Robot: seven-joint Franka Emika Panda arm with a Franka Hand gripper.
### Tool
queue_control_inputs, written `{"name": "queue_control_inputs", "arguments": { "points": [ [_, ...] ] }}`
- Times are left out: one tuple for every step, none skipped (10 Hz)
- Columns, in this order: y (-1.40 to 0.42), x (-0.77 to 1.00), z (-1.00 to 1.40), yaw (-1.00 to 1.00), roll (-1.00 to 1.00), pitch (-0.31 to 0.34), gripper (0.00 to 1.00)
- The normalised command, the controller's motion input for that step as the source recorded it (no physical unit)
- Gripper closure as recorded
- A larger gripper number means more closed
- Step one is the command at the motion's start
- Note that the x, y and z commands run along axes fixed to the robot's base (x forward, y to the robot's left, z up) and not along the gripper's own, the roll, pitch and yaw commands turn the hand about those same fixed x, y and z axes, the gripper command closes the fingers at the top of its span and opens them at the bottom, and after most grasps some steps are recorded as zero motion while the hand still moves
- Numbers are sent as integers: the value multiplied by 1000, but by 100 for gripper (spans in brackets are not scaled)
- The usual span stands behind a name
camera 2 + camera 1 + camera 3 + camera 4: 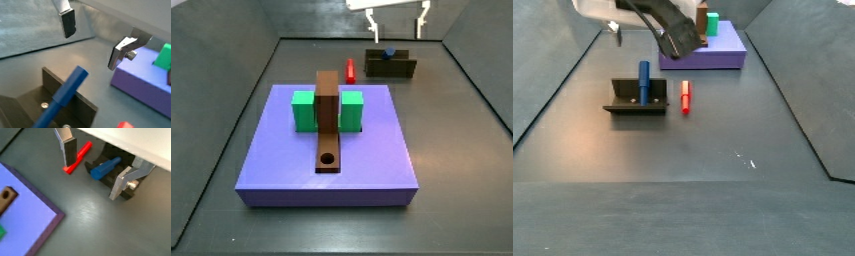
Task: Pick up the blue object. Move up. Place the blue object on the fixture. Regrasp the blue object. Move to above the board. Insert the blue object.
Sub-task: Regrasp the blue object.
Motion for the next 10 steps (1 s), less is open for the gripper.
{"name": "queue_control_inputs", "arguments": {
  "points": [
    [-194,289,3,-106,1000,0,0],
    [-149,157,0,-169,1000,0,0],
    [-126,66,0,-200,1000,0,0],
    [-126,46,0,-203,1000,0,0],
    [-126,20,0,-203,1000,6,0],
    [-129,0,31,-191,1000,69,0],
    [-126,0,43,-163,1000,94,0],
    [-126,0,46,-109,1000,103,0],
    [-114,0,57,-34,1000,146,0],
    [-120,0,54,-17,1000,151,0]
  ]
}}
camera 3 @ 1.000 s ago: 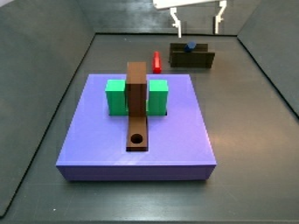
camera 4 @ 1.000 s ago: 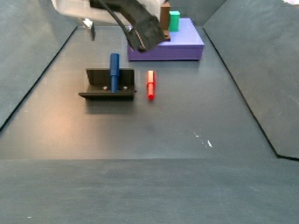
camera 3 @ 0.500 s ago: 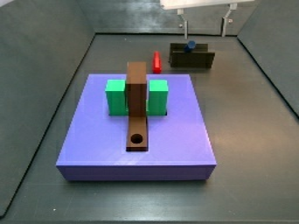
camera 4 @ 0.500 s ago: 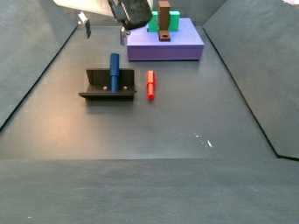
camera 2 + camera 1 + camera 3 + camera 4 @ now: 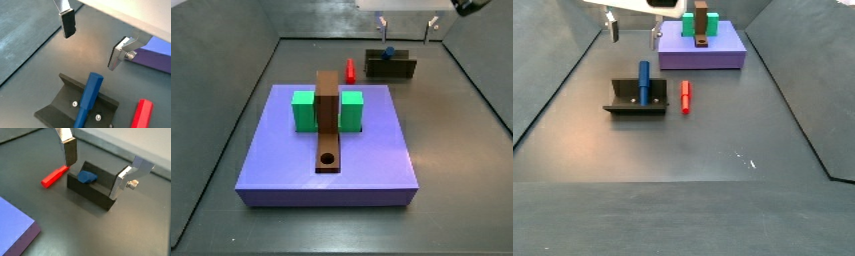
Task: Pick up the blue object. Move up. Place the blue object on the fixture. Regrasp the blue object. Move to above the board. Insert the blue object.
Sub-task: Regrasp the blue object.
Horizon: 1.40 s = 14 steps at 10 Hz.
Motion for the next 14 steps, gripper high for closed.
{"name": "queue_control_inputs", "arguments": {
  "points": [
    [-114,11,49,0,1000,149,0],
    [-80,103,46,3,1000,134,0],
    [0,163,43,217,1000,117,0],
    [0,117,0,449,1000,186,0],
    [0,0,-74,580,1000,23,0],
    [0,-46,-209,694,1000,0,0],
    [0,-134,-346,826,831,-131,0],
    [0,-120,-331,829,817,-206,0],
    [0,-49,-217,757,891,-291,0],
    [0,0,-74,674,974,-366,0],
    [-11,94,0,577,1000,-257,0],
    [0,329,-14,471,1000,-11,0],
    [0,177,-57,237,823,0,0],
    [0,69,-103,157,209,26,0]
  ]
}}
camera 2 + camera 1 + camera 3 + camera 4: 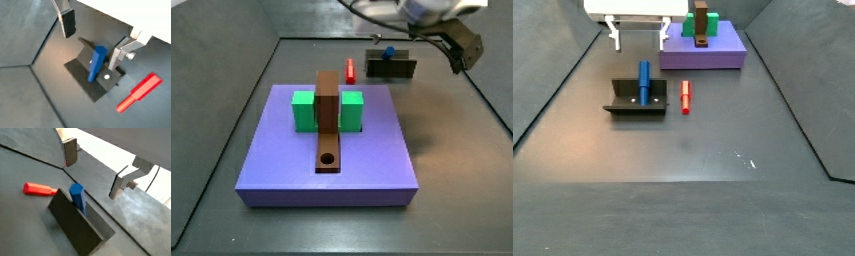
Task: Pick up the blue object. Move up. Place the blue object on the fixture. Regrasp the blue object. Move to above the board. Insert the blue object.
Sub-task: Regrasp the blue object.
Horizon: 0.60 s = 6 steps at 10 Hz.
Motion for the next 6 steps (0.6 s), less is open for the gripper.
{"name": "queue_control_inputs", "arguments": {
  "points": [
    [0,0,-34,0,0,0,0],
    [43,71,-257,37,14,0,0],
    [71,94,-349,0,174,69,0],
    [109,106,-360,0,131,63,0],
    [160,37,-274,0,37,0,0],
    [126,74,-140,0,103,23,0]
  ]
}}
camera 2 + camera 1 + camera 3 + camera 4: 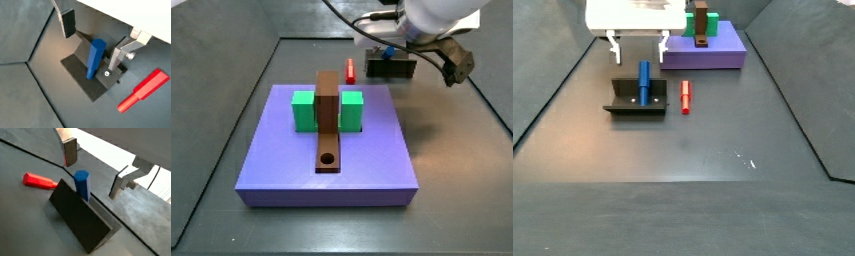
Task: Pick up the blue object. Move up. Place the blue object on the fixture. Regrasp the blue object. Move to above the board. Insert the blue object.
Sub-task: Regrasp the blue object.
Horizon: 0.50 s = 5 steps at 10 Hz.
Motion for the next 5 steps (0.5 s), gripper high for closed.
{"name": "queue_control_inputs", "arguments": {
  "points": [
    [54,166,-191,0,251,137,0],
    [83,86,-223,-20,174,134,0],
    [69,0,-200,-23,114,54,0],
    [71,37,-137,-26,77,54,0],
    [43,77,0,0,0,57,0]
  ]
}}
